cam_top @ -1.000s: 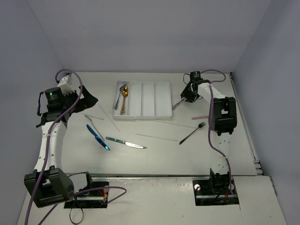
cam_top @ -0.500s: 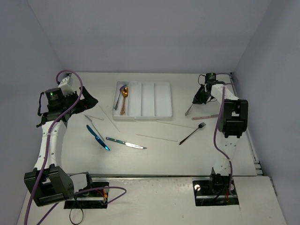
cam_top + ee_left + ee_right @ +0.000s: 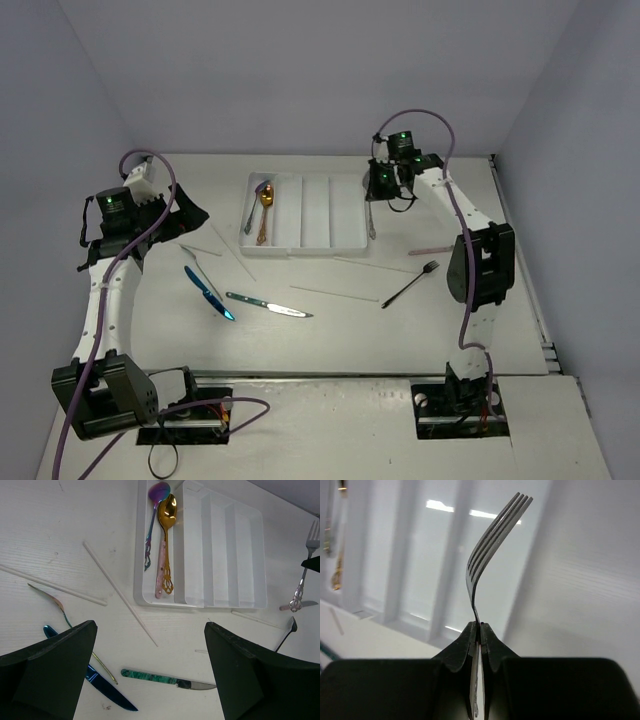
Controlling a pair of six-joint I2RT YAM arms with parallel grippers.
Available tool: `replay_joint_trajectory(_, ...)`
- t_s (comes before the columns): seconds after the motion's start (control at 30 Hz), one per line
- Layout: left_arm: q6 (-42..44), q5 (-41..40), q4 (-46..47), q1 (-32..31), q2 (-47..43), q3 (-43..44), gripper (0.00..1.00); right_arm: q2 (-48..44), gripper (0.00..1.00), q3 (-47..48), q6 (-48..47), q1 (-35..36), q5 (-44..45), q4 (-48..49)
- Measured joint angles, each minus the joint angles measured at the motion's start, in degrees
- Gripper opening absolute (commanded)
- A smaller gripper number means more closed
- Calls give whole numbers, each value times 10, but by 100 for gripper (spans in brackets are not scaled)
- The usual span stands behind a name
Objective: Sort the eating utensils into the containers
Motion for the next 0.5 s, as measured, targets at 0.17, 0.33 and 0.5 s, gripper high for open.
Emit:
replay_joint_trajectory(0.17,0,0,0,0,0,0,89,9,0,84,9,56,-48,-10)
replay_joint_trajectory(0.33,0,0,0,0,-2,0,89,56,0,165,26,82,-60,-1)
replay_joint_trajectory(0.5,1,0,0,0,-8,0,89,101,0,170,28,94,-56,-7)
